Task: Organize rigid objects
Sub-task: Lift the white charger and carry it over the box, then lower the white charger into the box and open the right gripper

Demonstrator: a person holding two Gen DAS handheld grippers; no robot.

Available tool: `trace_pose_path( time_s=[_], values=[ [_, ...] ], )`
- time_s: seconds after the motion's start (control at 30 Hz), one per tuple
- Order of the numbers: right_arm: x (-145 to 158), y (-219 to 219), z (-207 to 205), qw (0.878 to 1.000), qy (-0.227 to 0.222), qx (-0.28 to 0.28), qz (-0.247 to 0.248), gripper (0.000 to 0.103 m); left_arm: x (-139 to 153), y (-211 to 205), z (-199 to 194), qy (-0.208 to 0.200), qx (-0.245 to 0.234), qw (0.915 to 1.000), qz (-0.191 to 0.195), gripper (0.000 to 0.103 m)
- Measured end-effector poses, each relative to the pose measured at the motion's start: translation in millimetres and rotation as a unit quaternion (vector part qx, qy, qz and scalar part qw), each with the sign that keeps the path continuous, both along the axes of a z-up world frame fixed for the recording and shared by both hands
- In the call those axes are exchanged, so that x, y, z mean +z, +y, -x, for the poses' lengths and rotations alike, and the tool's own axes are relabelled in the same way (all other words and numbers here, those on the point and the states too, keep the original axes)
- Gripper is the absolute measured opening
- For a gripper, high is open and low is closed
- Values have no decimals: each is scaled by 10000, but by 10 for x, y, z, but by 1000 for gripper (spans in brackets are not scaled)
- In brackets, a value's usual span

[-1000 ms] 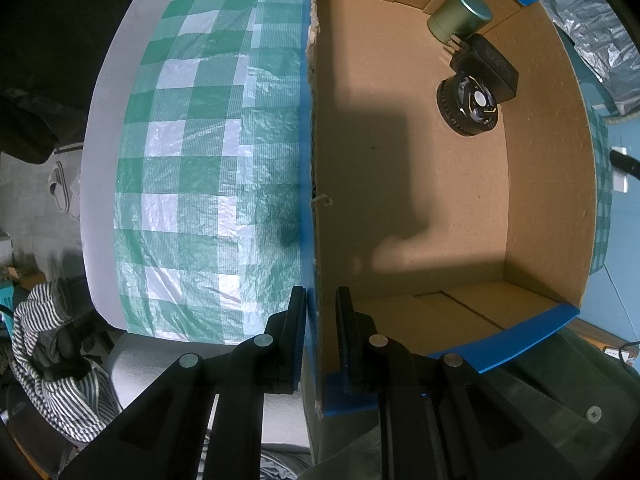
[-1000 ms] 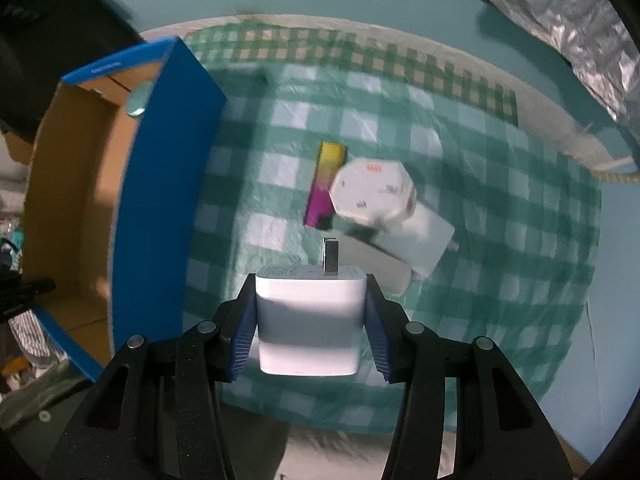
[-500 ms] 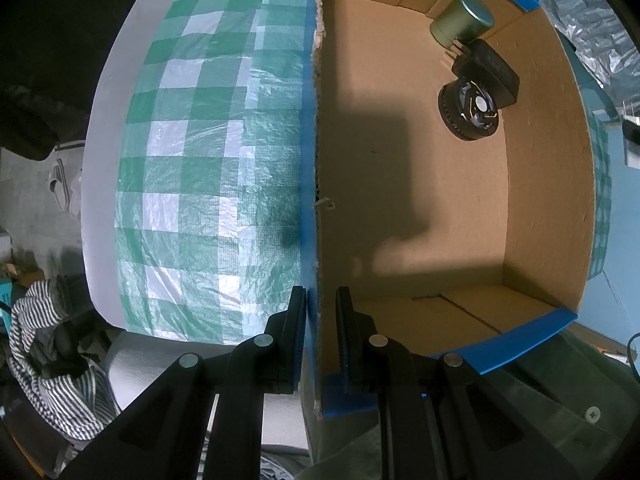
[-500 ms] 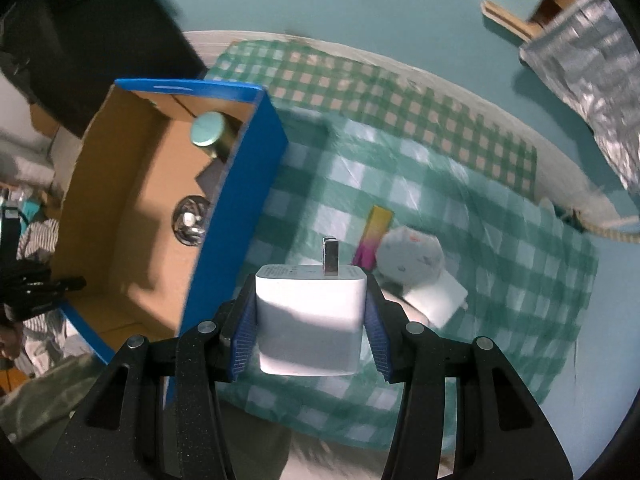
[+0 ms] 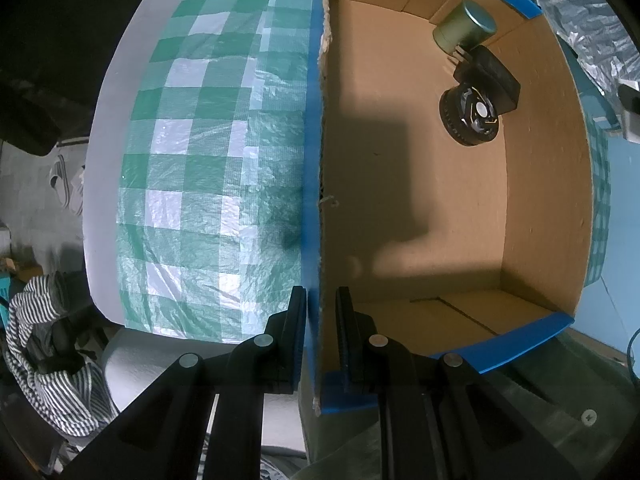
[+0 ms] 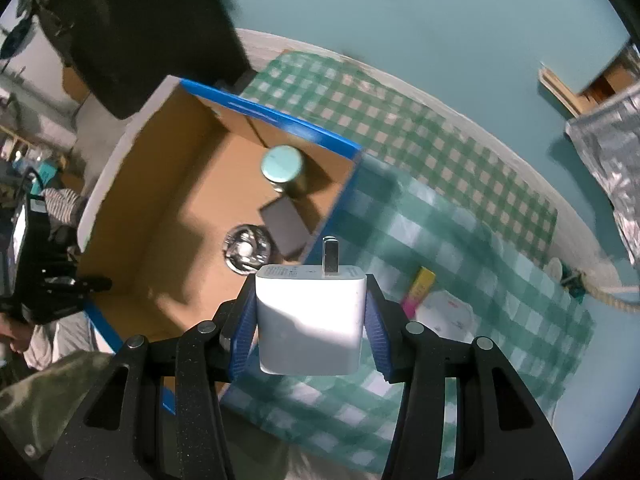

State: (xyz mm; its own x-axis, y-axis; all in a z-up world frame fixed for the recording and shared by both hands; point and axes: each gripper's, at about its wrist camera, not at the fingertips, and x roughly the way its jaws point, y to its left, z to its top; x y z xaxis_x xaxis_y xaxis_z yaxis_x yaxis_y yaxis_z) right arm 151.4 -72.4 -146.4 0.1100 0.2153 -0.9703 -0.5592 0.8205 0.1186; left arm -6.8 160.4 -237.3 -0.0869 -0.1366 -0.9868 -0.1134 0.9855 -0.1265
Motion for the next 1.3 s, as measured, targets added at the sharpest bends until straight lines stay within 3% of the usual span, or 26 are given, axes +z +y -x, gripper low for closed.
trace_pose_path(
  time_s=[0.43,0.93,1.3],
  values=[
    [-78,576,21,9976,-66,689,-20,49,5,22,20,-12,24,10000,-1,14],
    [-520,856,33,9901,125,1375,267,49,33,-8,4,-31,-10,10000,-49,14],
    [-879,920,201,9769,169,2001,730,49,43,-24,-7,-16,-46,10000,-67,14]
  ],
)
